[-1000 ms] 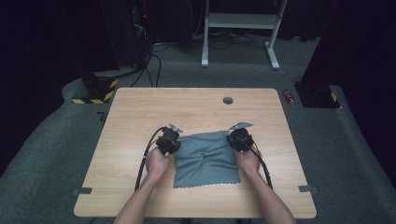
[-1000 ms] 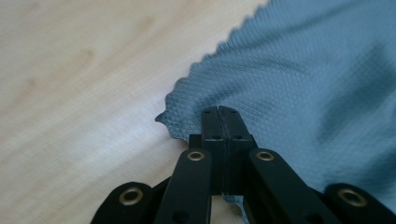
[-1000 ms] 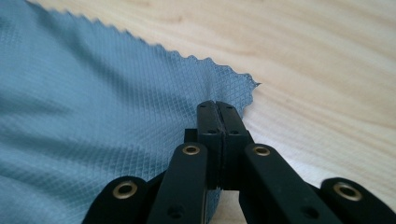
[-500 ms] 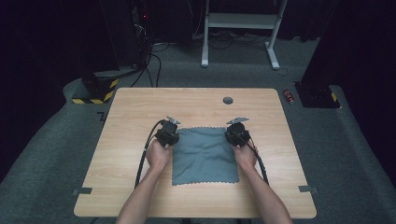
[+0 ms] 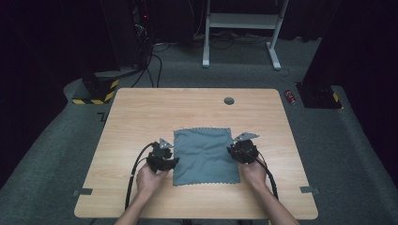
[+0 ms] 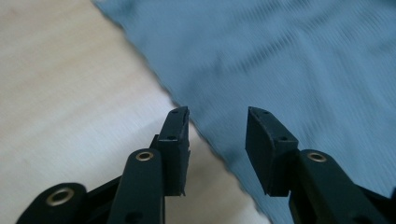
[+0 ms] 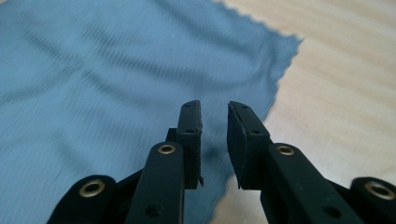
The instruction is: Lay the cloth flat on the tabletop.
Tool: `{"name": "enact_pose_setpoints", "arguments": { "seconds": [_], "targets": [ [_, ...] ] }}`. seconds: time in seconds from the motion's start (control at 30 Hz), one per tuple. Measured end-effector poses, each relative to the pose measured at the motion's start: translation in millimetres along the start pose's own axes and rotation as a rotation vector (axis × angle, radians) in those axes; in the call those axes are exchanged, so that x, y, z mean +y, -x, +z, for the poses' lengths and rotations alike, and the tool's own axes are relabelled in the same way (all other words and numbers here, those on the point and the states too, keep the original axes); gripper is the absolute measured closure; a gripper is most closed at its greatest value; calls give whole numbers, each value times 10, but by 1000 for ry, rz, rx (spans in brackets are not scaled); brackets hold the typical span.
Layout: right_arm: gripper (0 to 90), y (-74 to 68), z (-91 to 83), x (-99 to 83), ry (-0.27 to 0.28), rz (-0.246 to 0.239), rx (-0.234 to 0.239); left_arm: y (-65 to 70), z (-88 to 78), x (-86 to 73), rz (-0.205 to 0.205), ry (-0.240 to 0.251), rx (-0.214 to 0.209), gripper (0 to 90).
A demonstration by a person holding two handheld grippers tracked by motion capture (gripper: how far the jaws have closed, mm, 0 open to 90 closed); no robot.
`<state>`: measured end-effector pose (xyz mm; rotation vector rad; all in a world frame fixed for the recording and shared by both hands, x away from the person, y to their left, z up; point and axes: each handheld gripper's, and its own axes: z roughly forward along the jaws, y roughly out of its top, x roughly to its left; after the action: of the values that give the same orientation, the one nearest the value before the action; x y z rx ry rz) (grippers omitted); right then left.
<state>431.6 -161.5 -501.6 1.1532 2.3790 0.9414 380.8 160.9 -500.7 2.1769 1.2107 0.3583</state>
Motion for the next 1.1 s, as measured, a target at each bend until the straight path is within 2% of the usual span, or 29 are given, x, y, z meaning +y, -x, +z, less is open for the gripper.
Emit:
{"name": "enact_pose_setpoints", "arguments": {
  "seconds": [0.2,0.27,0.3,0.4,0.47,0.53,0.6,0.67,0.73,0.83,0.87,0.97,1.1],
  "targets": [
    [781,-27,27,-123,-29,-9,16,40,18,-84,-3,-5,-8,678],
    [831,-25,18,-142,-20,-21,20,57,14,-77,38,-15,20,722],
    [863,-25,14,-148,-21,-27,17,67,15,-75,49,-19,20,755],
    [898,-13,14,-148,-25,-47,5,62,27,-60,72,-21,24,856],
    [898,-19,26,-132,-26,-62,-10,32,43,-31,68,-27,32,889],
    [895,-12,37,-117,-28,-64,-11,-1,55,-3,57,-31,47,890],
    [853,-6,39,-108,-31,-49,-11,-5,30,-6,45,-20,57,879],
    [831,-1,0,-121,-14,-37,-1,6,-28,-45,24,5,22,823],
    [821,-18,-87,-147,11,-27,19,44,-88,-94,33,23,2,781],
    [817,-102,-218,-211,28,-46,43,112,-162,-169,56,36,-11,754],
    [816,-136,-252,-241,29,-53,51,142,-172,-195,49,39,-20,753],
    [812,-235,-316,-351,22,-74,68,217,-189,-260,70,36,-33,753],
    [790,-316,-365,-501,12,-74,85,288,-173,-314,89,29,-30,755]
  ]
}}
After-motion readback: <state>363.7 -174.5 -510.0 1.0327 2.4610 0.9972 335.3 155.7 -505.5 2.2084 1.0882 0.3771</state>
